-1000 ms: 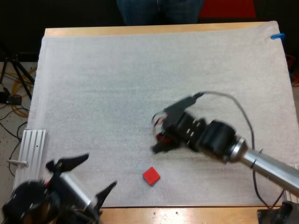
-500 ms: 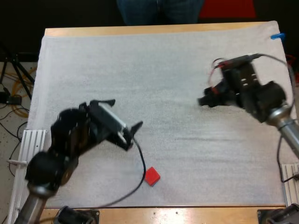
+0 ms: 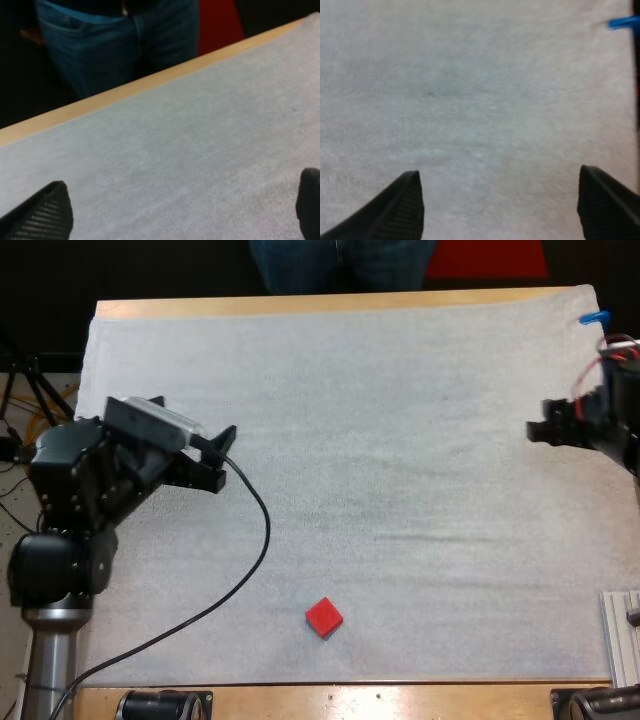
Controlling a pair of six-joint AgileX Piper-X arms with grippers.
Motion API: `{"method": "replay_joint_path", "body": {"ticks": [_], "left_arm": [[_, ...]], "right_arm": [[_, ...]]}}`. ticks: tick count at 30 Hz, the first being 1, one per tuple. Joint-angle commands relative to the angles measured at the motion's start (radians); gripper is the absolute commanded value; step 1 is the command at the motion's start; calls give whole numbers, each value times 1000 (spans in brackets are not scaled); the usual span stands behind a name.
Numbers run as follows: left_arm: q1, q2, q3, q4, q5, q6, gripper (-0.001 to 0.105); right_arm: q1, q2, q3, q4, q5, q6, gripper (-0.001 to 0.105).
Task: Stack red cube on blue cube
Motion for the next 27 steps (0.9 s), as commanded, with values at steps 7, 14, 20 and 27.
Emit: {"method": "replay_joint_path", "body": {"ticks": [7,14,20,27], "left_arm": [[19,-133,-7,125,15,52,87],[19,-306,3,238,15,76,87],[19,-478,44,332,15,90,87],[19,-740,162,416,15,90,87]], "right_arm": [[-10,-235,114,1,1,-20,63],[-10,-447,197,32,1,-20,63],[-8,-616,264,105,1,29,63],[-8,-834,371,109,-1,73,63]]}}
